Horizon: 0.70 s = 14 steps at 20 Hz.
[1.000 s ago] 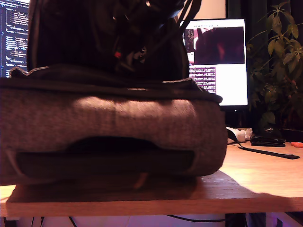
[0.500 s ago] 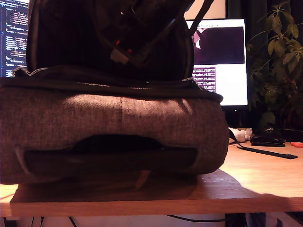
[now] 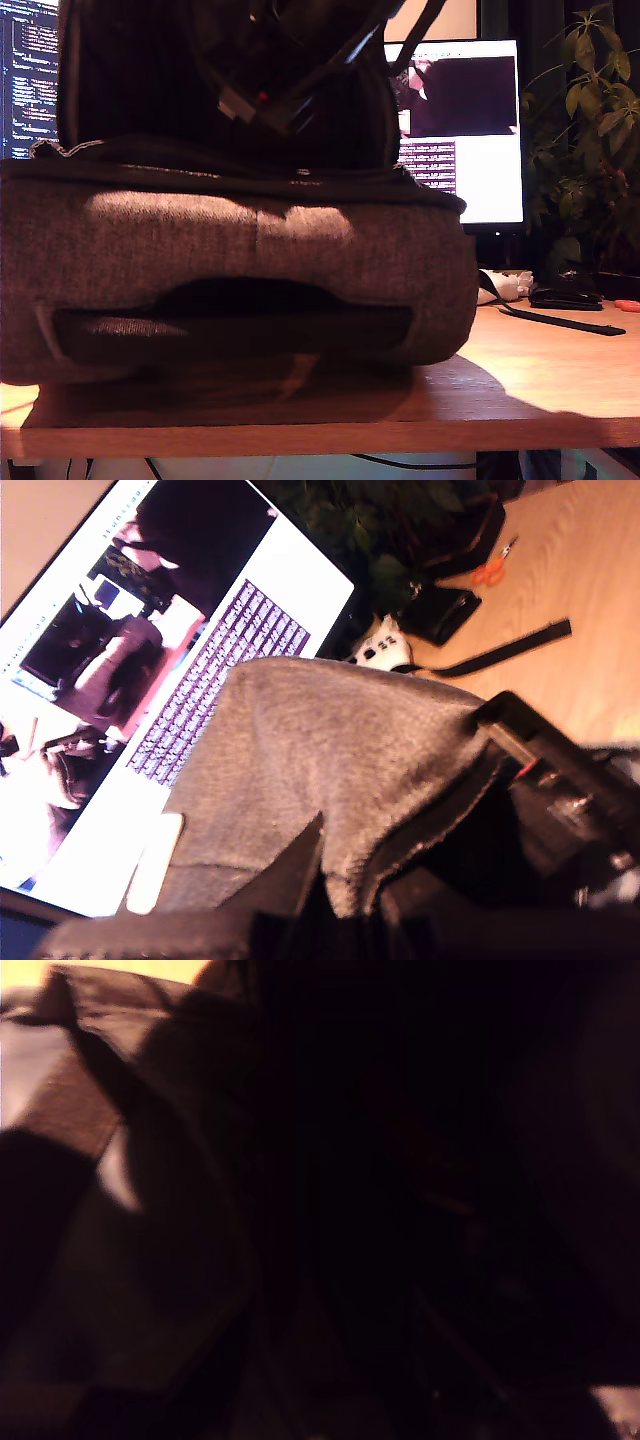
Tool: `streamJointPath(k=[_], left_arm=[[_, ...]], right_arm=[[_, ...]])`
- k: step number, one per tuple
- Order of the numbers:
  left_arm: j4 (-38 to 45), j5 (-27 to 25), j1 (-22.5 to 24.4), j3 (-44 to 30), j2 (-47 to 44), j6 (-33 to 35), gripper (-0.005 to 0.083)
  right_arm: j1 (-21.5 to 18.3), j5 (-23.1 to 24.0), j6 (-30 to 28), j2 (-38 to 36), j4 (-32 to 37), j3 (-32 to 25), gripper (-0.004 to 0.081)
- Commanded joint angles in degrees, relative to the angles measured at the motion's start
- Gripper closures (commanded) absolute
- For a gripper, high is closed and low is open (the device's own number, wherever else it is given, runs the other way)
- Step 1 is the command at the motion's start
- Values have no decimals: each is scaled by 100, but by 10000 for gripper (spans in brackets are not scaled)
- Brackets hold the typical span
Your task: Pack the pair of socks inside the grey Google backpack
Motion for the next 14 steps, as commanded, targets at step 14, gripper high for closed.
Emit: streamJointPath(k=[14], left_arm=[[26,17,358,507,-219,229,798]], right_arm=[[-136,42,1152,-234,-863,-22,332]])
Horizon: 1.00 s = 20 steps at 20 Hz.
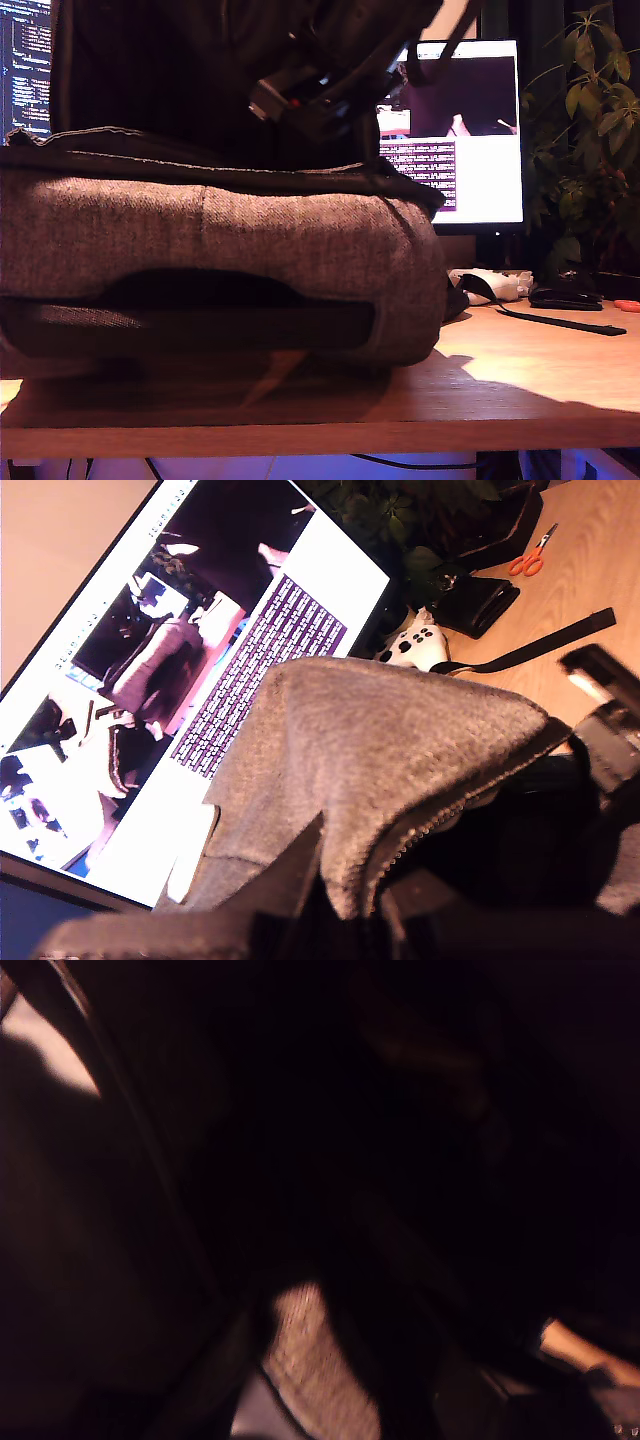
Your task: Pack the pair of socks inside the grey Google backpack
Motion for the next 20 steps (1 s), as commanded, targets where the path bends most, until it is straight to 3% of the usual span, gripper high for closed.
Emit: streamJointPath(k=[1,7,14,16,18,20], left_arm=[[201,20,96,210,-197,13,798],[210,131,181,210,-197,7,798],[216,168,179,210,-197,-13,798],[214,170,179,210,-197,-13,798],[212,170,179,210,-197,-13,798],[210,170,179,210,-197,-17,798]], right_arm=[[48,11,323,-225,-120,-87,332],[46,15,920,-986,-595,-87,349],[44,66,1808,-2048,-1871,-87,349],[42,275,1991,-2380,-2190,-87,352],[-17,527,2096,-2677,-2553,-87,463],[-125,533,2387,-2885,-2820,-96,745]])
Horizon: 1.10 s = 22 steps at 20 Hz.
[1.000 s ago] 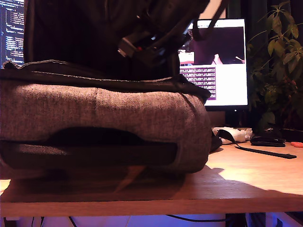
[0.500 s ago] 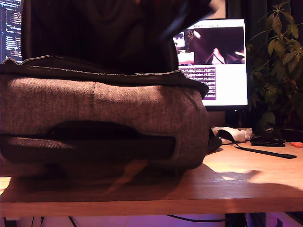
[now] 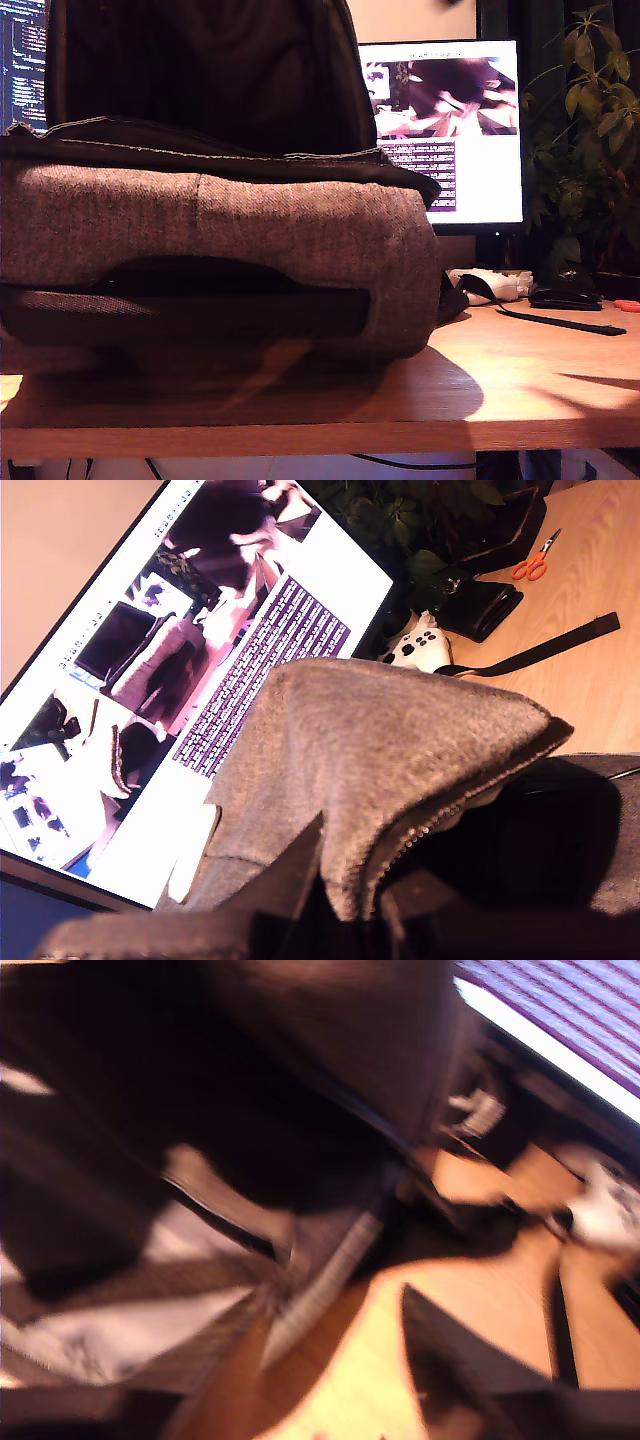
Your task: Pack the pair of socks inside the grey Google backpack
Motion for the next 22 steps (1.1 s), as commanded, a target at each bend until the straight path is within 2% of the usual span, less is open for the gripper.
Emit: streamJointPath(k=[1,3,5,7,9,12,14,18,22], left_arm=[[190,2,46,199,-197,-20,798],[190,4,46,199,-195,-81,798],[188,22,46,199,-195,-181,798],[188,33,46,199,-197,-323,798],[186,42,46,199,-195,-358,798],[155,44,46,199,-190,-367,798],[98,42,46,199,-190,-424,798],[-111,44,46,199,-188,-651,798],[-153,46,46,199,-122,-660,798]], right_arm=[[-101,7,175,-42,-50,-101,775],[-212,-2,175,-160,98,-111,781],[-341,-7,120,-304,542,-260,781],[-535,-57,-120,-490,1390,-636,781],[-859,-350,-192,-638,2184,-1174,781],[-1578,-1128,-256,-730,3652,-1993,781],[-2186,-1714,-118,-664,4395,-2337,781],[-3595,-2802,55,-450,4970,-2439,781],[-4721,-3423,474,-380,5158,-2444,781]])
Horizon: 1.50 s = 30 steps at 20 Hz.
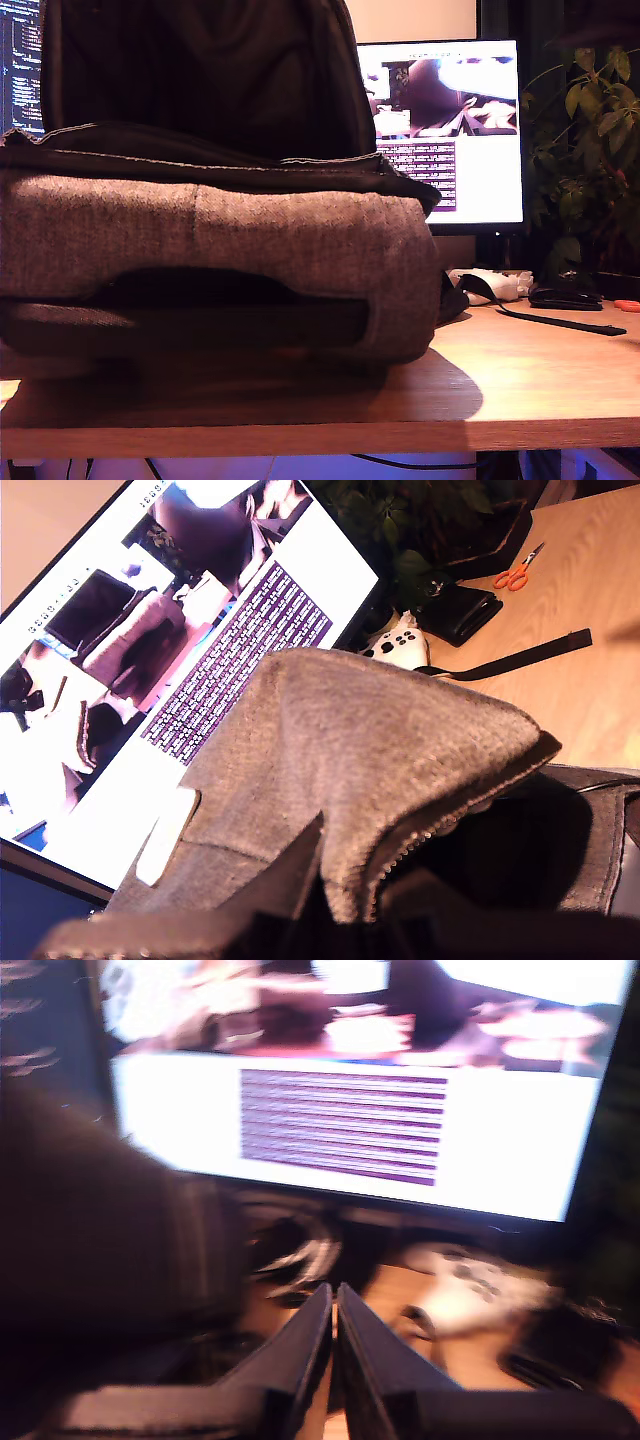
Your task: Pack the pair of socks inside the grey Google backpack
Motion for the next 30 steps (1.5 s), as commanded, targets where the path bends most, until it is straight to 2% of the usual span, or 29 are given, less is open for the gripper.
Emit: streamJointPath(k=[1,4,14,20,21,22,23,24,25,30], left_arm=[[42,-35,48,188,-35,-111,798],[-195,144,48,186,278,-350,798],[-391,741,66,184,1784,-376,797],[-986,1182,63,184,2044,-472,785],[-1040,1268,59,184,2044,-492,688],[-1069,1285,59,184,2044,-496,497],[-1062,1285,59,184,2044,-507,260],[-1062,1279,59,184,2044,-507,106],[-1062,1279,59,184,2044,-507,45],[-1119,1283,39,203,2044,-507,44]], right_arm=[[-210,-236,155,26,85,-15,781],[-334,-332,240,26,116,-15,781],[-334,-428,240,26,31,-15,781],[-334,-435,254,26,-17,-15,781],[-334,-435,254,26,-20,-15,781],[-332,-435,256,24,-33,-15,781],[-330,-435,256,24,-55,-15,781],[-330,-437,256,26,-72,-15,781],[-330,-435,254,26,-101,-15,781],[-330,-435,251,26,-131,-15,781]])
